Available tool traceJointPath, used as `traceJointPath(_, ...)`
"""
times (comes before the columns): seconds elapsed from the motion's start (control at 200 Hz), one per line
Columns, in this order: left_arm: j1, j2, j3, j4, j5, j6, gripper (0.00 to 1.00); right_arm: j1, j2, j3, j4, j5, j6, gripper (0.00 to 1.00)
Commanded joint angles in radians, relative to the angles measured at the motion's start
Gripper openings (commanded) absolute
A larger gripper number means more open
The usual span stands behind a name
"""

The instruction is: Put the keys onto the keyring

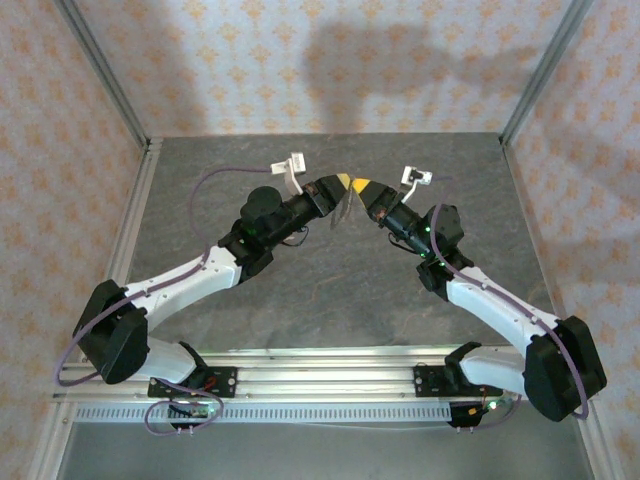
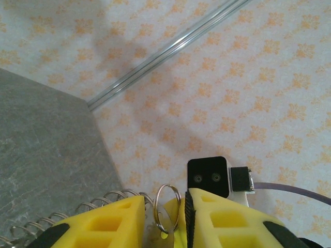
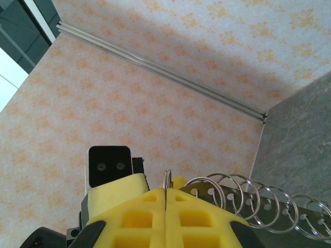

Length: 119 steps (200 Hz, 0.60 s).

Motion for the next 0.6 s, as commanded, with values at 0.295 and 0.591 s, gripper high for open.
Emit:
traceJointPath(0.295, -0.01, 0.016, 0.003, 0.065, 0.039, 0.006, 0.18, 0.006, -0.006, 0.037, 0.066, -0.004, -0.013, 0.0)
traceJointPath(0.591, -0.013, 0.016, 0.004, 0.07, 0.049, 0.012, 0.11, 0.008, -0.005, 0.035, 0.064, -0.004, -0.014, 0.0)
